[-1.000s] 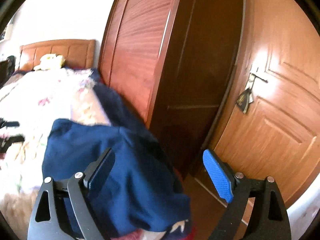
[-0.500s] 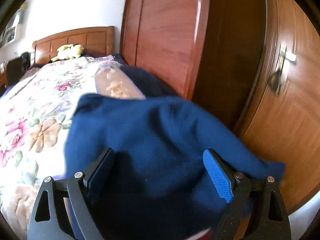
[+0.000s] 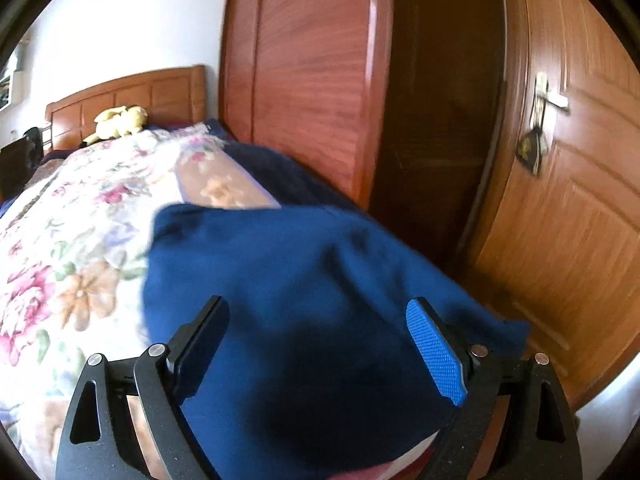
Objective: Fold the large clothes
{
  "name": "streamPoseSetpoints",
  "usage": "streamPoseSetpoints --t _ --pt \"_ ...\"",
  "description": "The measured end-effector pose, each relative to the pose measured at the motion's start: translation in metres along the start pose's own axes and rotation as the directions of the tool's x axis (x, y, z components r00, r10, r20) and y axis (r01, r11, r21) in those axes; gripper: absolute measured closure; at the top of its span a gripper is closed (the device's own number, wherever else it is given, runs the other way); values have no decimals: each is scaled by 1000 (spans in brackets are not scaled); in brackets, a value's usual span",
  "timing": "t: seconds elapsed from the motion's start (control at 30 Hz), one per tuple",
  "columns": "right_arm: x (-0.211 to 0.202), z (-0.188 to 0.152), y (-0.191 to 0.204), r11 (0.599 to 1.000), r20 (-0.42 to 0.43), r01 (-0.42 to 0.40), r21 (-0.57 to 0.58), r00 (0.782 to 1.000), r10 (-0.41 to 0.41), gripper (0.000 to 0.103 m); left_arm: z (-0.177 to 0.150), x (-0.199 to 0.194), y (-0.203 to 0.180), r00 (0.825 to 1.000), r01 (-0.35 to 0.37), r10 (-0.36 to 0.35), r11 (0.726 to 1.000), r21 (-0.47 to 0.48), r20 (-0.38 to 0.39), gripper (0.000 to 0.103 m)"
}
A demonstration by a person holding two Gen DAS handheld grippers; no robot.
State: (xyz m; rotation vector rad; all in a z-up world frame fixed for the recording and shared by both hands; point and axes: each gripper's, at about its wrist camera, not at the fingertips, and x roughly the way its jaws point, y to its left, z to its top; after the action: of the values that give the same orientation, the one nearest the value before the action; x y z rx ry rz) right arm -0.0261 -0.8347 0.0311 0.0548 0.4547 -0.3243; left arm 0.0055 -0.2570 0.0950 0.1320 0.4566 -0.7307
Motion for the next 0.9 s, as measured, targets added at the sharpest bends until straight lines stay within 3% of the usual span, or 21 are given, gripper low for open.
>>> streamPoseSetpoints --t 0.27,0.5,0.67,0.77,0.9 --pt "-60 -3 106 984 52 -153 -88 986 158 9 -25 -32 41 992 -126 126 990 -69 0 22" --pt "-101 -26 226 918 62 -368 -150 923 380 9 -53 -61 89 967 -256 255 959 -123 -23 22" --pt "-130 -48 306 851 69 -490 -188 858 509 9 -79 -87 127 911 -410 413 898 -158 -19 22" --pt "-144 -61 342 813 77 -546 -205 819 569 9 -95 -98 152 890 -448 454 867 -219 -25 22" --pt "-149 -75 373 784 83 -578 -227 790 607 9 -114 -103 180 861 -499 506 825 -265 -48 22"
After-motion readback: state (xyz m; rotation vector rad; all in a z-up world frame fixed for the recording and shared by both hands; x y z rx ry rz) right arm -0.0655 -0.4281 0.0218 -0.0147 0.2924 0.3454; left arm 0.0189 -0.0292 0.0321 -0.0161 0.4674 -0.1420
